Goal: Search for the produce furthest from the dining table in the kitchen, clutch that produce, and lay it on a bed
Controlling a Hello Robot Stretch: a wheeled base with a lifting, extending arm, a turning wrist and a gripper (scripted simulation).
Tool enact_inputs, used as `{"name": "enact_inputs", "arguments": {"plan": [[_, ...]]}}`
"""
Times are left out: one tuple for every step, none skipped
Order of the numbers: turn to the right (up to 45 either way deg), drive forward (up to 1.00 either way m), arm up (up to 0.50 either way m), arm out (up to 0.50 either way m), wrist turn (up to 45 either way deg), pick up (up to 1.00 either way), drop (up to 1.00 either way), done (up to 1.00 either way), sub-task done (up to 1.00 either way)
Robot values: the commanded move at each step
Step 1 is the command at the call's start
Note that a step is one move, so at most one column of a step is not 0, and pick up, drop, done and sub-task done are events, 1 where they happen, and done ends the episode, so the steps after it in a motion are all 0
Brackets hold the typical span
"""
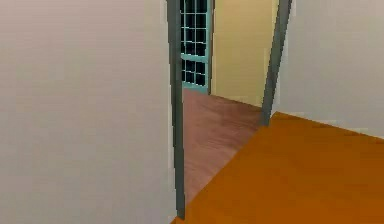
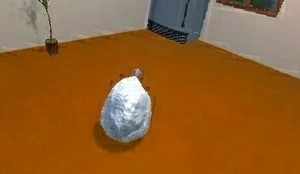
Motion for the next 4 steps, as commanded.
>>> {"name": "enact_inputs", "arguments": {"plan": [[36.0, 0.00, 0.00, 0.00, 0.0, 0.00, 0.00, 0.00, 0.00], [0.0, 0.05, 0.00, 0.00, 0.0, 0.00, 0.00, 0.00, 0.00], [-45.0, 0.00, 0.00, 0.00, 0.0, 0.00, 0.00, 0.00, 0.00], [-42.0, 0.00, 0.00, 0.00, 0.0, 0.00, 0.00, 0.00, 0.00]]}}
